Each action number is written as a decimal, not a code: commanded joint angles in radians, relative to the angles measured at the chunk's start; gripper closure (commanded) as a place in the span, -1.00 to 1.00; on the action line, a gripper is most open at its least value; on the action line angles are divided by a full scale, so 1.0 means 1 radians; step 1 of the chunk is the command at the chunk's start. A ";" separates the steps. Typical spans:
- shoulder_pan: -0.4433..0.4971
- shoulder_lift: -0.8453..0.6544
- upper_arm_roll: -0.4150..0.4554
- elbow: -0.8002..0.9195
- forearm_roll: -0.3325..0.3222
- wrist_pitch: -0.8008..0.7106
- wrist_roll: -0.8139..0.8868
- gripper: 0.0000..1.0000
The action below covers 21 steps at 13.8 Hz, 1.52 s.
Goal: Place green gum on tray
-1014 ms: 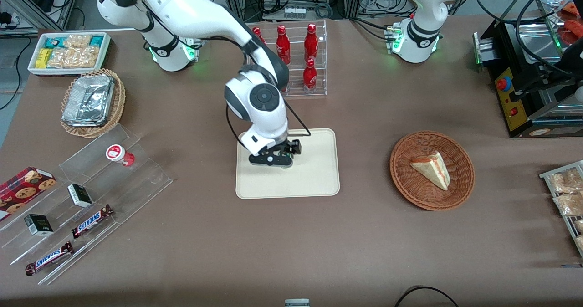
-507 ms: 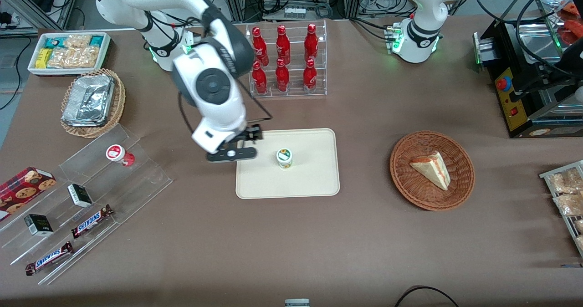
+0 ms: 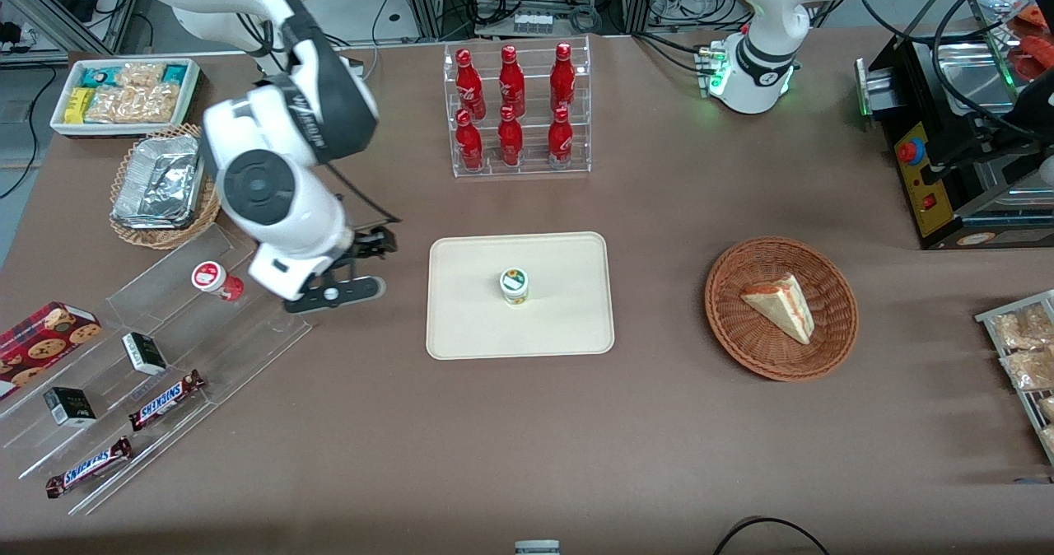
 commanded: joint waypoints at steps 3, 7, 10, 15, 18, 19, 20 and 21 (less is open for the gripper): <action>-0.190 -0.123 0.033 -0.095 -0.003 -0.045 -0.070 -1.00; -0.359 -0.165 0.078 -0.101 -0.014 -0.078 -0.153 -1.00; -0.420 -0.237 0.082 -0.153 -0.045 -0.091 -0.184 -1.00; -0.485 -0.301 0.084 -0.172 -0.042 -0.164 -0.232 -1.00; -0.496 -0.337 0.082 -0.153 -0.040 -0.239 -0.236 -1.00; -0.496 -0.344 0.082 -0.147 -0.040 -0.270 -0.231 -1.00; -0.496 -0.350 0.081 -0.143 -0.040 -0.285 -0.227 -1.00; -0.496 -0.352 0.081 -0.143 -0.042 -0.289 -0.210 -1.00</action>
